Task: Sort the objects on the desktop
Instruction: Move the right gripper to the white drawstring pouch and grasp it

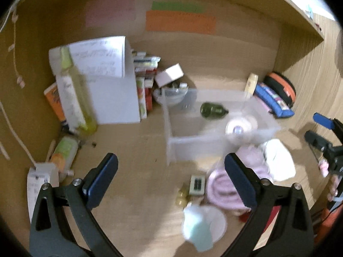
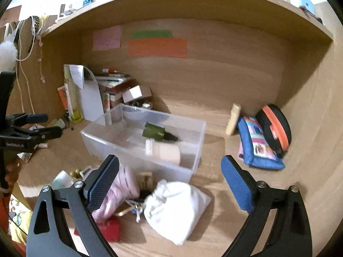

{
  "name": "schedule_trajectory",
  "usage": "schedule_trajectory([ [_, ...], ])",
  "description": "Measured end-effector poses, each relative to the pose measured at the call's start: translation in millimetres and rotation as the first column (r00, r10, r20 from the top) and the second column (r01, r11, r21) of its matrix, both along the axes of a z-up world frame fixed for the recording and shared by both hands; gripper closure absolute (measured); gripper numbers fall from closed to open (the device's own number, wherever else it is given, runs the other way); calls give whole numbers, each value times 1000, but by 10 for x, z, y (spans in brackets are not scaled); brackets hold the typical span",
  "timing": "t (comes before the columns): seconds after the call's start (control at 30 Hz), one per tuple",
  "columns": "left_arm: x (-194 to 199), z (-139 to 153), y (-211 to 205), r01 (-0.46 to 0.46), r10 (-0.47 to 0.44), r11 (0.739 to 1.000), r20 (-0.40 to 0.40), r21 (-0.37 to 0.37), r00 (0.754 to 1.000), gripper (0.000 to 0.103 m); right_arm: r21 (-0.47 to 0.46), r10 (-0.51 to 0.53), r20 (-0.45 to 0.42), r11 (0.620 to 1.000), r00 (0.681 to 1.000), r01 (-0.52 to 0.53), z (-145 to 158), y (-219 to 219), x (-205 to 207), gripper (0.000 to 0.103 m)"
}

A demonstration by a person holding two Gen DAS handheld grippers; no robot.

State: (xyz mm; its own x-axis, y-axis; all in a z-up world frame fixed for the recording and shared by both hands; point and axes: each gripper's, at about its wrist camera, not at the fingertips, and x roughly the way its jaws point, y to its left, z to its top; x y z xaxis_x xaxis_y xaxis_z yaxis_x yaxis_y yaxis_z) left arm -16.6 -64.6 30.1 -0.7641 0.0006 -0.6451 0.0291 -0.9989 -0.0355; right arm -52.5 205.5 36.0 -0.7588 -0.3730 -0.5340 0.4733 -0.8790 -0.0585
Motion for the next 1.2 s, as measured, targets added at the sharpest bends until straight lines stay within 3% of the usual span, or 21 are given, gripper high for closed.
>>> schedule_trajectory([
  [0.47,307,-489,22,-17,14,999,94,40,995,2,55,-105,152,994,983,97,-569,302,78,8],
  [0.8,443,-575,137,-3,1,999,60,36,998,3,76,-83,243,995,967,67,-815,204,-134,8],
  [0.87,425,-583,171,9,-11,999,60,34,998,10,75,-80,259,995,963,63,-845,187,-209,8],
  [0.93,388,-607,193,20,-23,999,73,36,997,23,89,-83,273,994,958,61,-878,156,-294,8],
  [1.2,276,-741,144,25,-35,995,100,95,994,42,99,-61,343,995,937,28,-1009,49,-539,8],
])
